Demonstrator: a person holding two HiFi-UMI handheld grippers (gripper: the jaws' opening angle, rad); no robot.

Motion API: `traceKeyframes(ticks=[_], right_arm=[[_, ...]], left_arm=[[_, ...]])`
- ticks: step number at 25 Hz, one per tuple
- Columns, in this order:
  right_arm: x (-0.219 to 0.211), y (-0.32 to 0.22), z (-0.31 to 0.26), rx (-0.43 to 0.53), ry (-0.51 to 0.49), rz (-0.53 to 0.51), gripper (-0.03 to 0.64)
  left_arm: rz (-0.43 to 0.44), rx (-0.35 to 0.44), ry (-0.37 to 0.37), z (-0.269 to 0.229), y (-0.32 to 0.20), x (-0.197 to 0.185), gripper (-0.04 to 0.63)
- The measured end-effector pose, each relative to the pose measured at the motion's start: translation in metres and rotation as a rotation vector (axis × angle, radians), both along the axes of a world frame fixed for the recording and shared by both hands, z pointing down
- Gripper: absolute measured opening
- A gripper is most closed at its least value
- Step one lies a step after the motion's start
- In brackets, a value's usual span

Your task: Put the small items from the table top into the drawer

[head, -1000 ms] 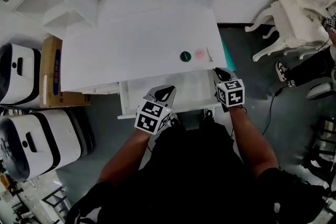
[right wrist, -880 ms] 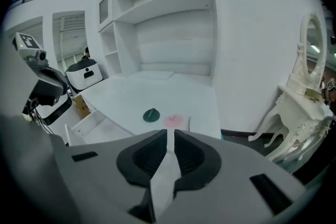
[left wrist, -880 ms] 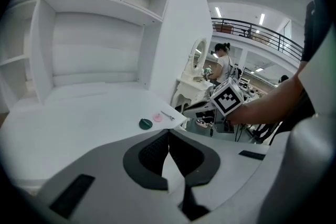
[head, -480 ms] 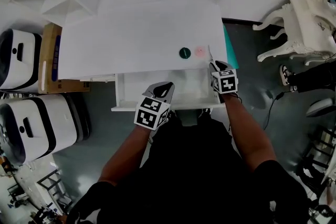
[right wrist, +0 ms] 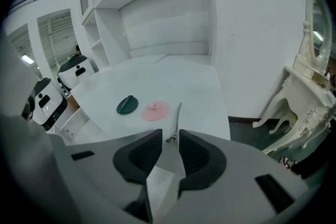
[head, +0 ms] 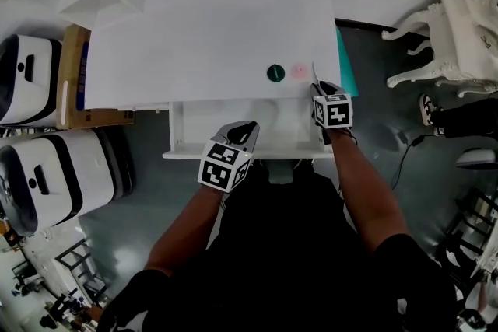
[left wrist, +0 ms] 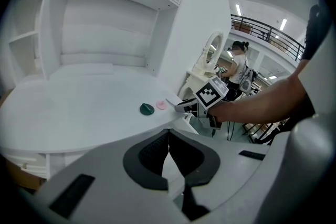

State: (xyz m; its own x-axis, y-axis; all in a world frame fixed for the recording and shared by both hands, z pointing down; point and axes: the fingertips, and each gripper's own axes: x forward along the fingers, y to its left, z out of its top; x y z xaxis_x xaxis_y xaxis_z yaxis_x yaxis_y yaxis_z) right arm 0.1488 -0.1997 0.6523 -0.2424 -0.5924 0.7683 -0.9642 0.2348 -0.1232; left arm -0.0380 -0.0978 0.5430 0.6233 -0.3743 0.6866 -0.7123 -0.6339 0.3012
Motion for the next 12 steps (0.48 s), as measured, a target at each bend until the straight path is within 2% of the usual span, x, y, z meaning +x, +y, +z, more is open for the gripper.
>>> traceKeyframes(ticks=[12], right_arm=[[0.008,-0.004,0.004,-0.069,0.007,0.079,0.08]], left_arm=[[-0.02,0.015,-0.006,-0.006,-0.009,-0.013,0.011]])
